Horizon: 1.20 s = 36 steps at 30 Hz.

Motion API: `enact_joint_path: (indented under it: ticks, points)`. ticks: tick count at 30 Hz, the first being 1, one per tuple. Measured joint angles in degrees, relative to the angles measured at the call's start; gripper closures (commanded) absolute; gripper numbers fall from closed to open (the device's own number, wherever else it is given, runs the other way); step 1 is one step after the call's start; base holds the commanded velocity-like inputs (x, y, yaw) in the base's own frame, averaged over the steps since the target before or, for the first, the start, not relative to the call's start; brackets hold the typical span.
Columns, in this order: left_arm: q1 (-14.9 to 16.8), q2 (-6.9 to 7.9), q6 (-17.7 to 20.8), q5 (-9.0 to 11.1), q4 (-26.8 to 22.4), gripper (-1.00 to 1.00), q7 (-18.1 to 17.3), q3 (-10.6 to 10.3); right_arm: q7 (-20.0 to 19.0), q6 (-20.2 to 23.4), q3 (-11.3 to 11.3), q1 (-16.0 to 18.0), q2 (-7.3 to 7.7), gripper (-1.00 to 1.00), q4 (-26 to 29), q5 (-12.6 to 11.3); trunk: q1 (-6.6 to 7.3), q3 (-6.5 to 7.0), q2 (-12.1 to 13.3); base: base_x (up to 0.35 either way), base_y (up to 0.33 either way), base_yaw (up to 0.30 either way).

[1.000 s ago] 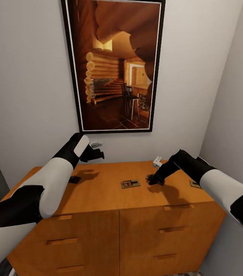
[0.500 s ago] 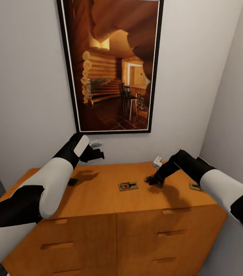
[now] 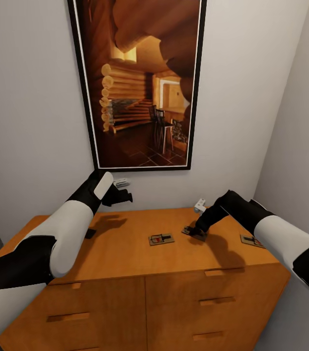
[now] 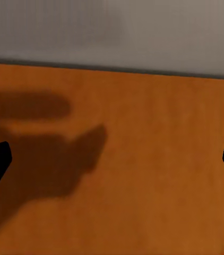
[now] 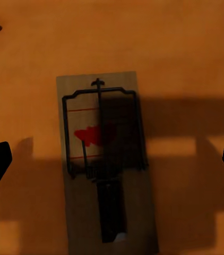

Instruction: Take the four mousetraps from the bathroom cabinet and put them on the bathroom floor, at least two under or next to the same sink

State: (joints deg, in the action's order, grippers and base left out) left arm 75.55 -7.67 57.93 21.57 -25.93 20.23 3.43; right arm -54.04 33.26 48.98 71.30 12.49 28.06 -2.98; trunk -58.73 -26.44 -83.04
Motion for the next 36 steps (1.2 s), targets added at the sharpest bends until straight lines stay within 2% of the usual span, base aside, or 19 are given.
enact_joint_path:
  ticks: [36]
  points:
    - [0.0,-0.37,0.1,0.0,-0.4,-1.00,0.0,0.0,0.0,-0.8,0.0,-0.8,-0.59,-1.00,-3.8,-0.1,0.00,0.00,0.0,0.000,0.000,0.000]
